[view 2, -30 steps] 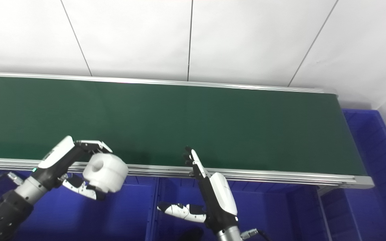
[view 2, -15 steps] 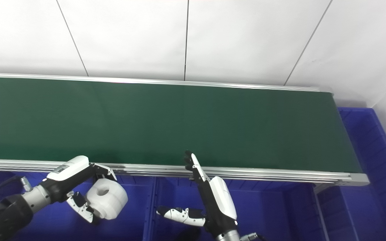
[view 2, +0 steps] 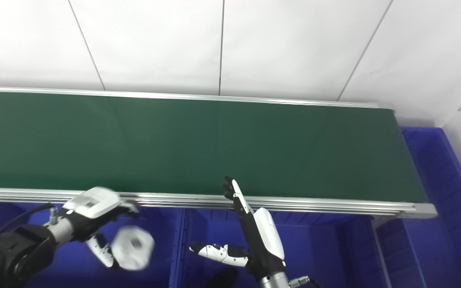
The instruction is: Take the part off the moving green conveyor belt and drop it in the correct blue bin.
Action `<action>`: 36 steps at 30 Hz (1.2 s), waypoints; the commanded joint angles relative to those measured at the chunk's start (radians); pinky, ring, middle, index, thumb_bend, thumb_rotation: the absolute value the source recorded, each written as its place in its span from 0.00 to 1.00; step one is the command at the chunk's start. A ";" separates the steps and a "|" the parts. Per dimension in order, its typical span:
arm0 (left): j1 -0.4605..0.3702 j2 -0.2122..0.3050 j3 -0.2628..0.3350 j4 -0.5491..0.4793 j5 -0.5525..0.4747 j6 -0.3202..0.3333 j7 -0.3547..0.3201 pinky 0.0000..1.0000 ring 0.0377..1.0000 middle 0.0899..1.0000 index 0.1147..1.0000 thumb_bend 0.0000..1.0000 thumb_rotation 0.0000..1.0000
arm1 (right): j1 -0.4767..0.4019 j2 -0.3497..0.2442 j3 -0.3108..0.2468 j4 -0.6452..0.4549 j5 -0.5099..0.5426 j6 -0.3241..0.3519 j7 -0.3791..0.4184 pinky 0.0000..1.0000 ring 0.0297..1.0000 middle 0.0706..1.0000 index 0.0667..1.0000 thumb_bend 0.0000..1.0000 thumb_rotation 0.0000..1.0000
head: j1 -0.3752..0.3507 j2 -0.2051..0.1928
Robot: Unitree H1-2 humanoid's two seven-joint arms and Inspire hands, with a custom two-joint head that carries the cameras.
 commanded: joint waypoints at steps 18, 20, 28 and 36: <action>0.279 -0.225 0.317 -0.237 -1.121 -0.171 0.225 0.80 0.83 0.84 0.79 0.69 0.31 | 0.067 0.008 0.011 -0.198 0.000 0.034 0.044 0.84 0.89 0.91 0.99 0.82 0.50 | 0.025 0.129; 0.282 -0.261 0.329 -0.209 -1.182 -0.200 0.229 0.79 0.80 0.82 0.82 0.73 0.39 | 0.072 0.007 0.009 -0.228 -0.001 0.058 0.064 0.84 0.89 0.91 0.99 0.82 0.50 | 0.029 0.160; 0.272 -0.280 0.318 -0.133 -1.179 -0.261 0.228 0.81 0.83 0.85 0.85 0.76 0.43 | 0.068 -0.019 -0.002 -0.274 0.007 0.143 0.149 0.80 0.88 0.92 1.00 0.83 0.47 | 0.049 0.188; 0.279 -0.283 0.305 -0.128 -1.156 -0.262 0.241 0.81 0.83 0.85 0.84 0.76 0.35 | 0.072 -0.019 -0.005 -0.258 0.027 0.140 0.142 0.80 0.88 0.92 1.00 0.83 0.43 | 0.034 0.155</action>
